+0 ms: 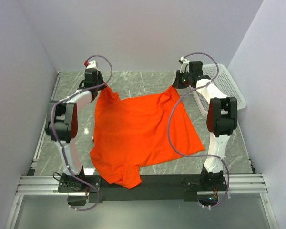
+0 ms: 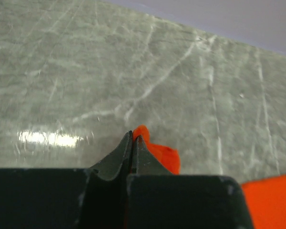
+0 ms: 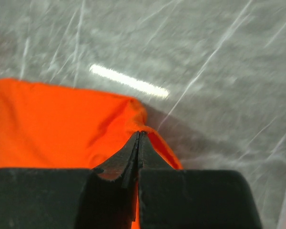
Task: Fold and stack the t-shirts
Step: Flatten the tshirt out
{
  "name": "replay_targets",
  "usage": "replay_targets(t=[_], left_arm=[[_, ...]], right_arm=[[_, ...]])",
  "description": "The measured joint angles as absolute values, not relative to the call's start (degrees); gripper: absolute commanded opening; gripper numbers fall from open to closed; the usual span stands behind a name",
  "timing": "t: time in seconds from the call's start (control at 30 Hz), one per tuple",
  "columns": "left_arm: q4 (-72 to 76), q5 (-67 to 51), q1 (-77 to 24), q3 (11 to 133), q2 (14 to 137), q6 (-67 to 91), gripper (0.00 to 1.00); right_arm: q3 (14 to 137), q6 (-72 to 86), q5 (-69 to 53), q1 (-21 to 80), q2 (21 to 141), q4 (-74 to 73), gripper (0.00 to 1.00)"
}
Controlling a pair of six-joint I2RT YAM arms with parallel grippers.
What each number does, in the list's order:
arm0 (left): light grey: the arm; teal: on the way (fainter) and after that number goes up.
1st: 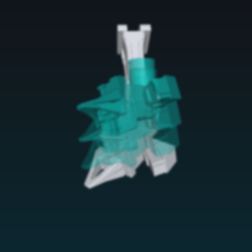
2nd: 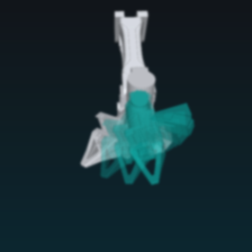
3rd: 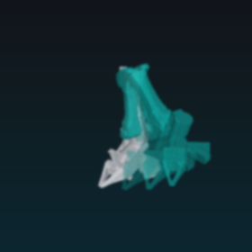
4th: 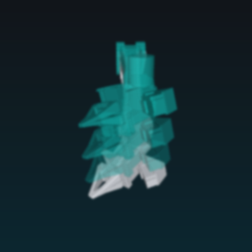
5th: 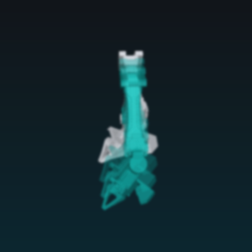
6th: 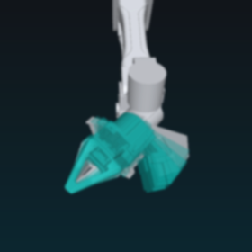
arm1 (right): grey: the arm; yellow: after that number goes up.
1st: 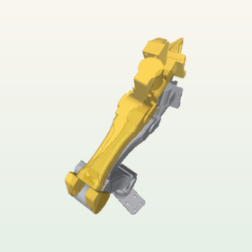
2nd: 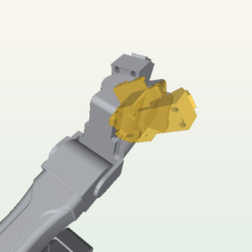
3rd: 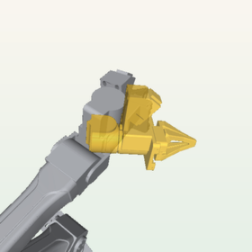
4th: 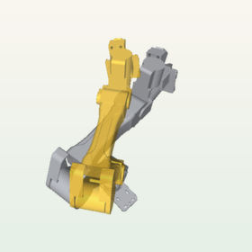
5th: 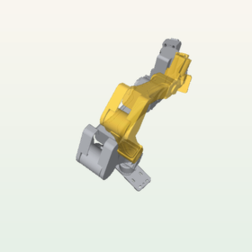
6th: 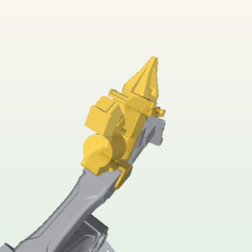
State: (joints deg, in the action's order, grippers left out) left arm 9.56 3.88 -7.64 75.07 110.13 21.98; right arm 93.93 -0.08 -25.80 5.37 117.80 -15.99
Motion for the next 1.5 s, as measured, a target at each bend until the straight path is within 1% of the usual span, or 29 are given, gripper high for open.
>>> replay_targets(t=[0.1, 0.23, 0.47, 0.67, 0.77, 0.83, 0.9, 0.97, 1.03, 1.1, 1.2, 1.33, 1.4, 1.5], left_arm=[[5.6, 3.9, -6.6, 83.0, 116.5, 22.4, 0.0], [3.2, 4.1, -6.2, 86.2, 118.4, 22.8, 0.0], [2.8, 6.5, -5.0, 86.5, 118.3, 23.3, 0.0], [2.7, 5.8, -2.8, 86.5, 118.2, 23.2, 0.0], [3.7, 5.7, -2.5, 84.5, 116.3, 23.2, 0.0], [4.3, 5.1, -2.3, 81.9, 113.7, 23.3, 0.01], [5.0, 4.1, -2.2, 79.0, 110.1, 23.5, 0.0], [6.9, 2.1, -1.9, 74.3, 103.7, 23.9, 0.01], [8.9, -0.4, -1.7, 68.1, 93.8, 24.9, 0.01], [10.5, -2.5, -1.5, 63.1, 83.5, 25.9, 0.01], [13.5, -5.2, -1.5, 59.7, 68.2, 27.2, 0.01], [14.9, -7.2, -1.5, 59.7, 49.5, 28.4, 0.01], [15.0, -7.7, -1.5, 61.2, 42.9, 29.0, 0.01], [14.6, -7.7, -1.5, 67.0, 37.8, 29.7, 0.01]], right_arm=[[99.9, 0.0, -22.4, 5.5, 121.6, -17.4, 0.0], [104.2, 0.0, -19.4, 5.5, 122.7, -18.3, 0.0], [106.1, 0.2, -14.9, 5.5, 122.7, -18.1, 0.0], [105.8, 1.0, -13.2, 5.1, 122.8, -17.7, 0.0], [104.3, 1.0, -14.5, 4.6, 122.6, -16.7, 0.0], [102.1, 0.3, -17.4, 3.8, 121.9, -16.3, 0.0], [99.2, -0.8, -21.8, 3.1, 120.1, -16.3, 0.0], [95.0, -2.0, -26.3, 2.6, 116.3, -16.6, 0.0], [90.7, -2.8, -29.8, 2.2, 110.8, -16.9, 0.0], [87.0, -3.3, -32.7, 1.5, 102.5, -17.6, 0.0], [86.1, -3.5, -36.4, 0.6, 87.7, -18.2, 0.0], [91.2, -3.9, -39.1, -2.6, 70.1, -19.2, 0.0], [96.6, -3.8, -39.8, -3.2, 64.6, -20.8, 0.0], [105.9, -2.7, -41.0, -3.1, 60.7, -23.2, 0.0]])
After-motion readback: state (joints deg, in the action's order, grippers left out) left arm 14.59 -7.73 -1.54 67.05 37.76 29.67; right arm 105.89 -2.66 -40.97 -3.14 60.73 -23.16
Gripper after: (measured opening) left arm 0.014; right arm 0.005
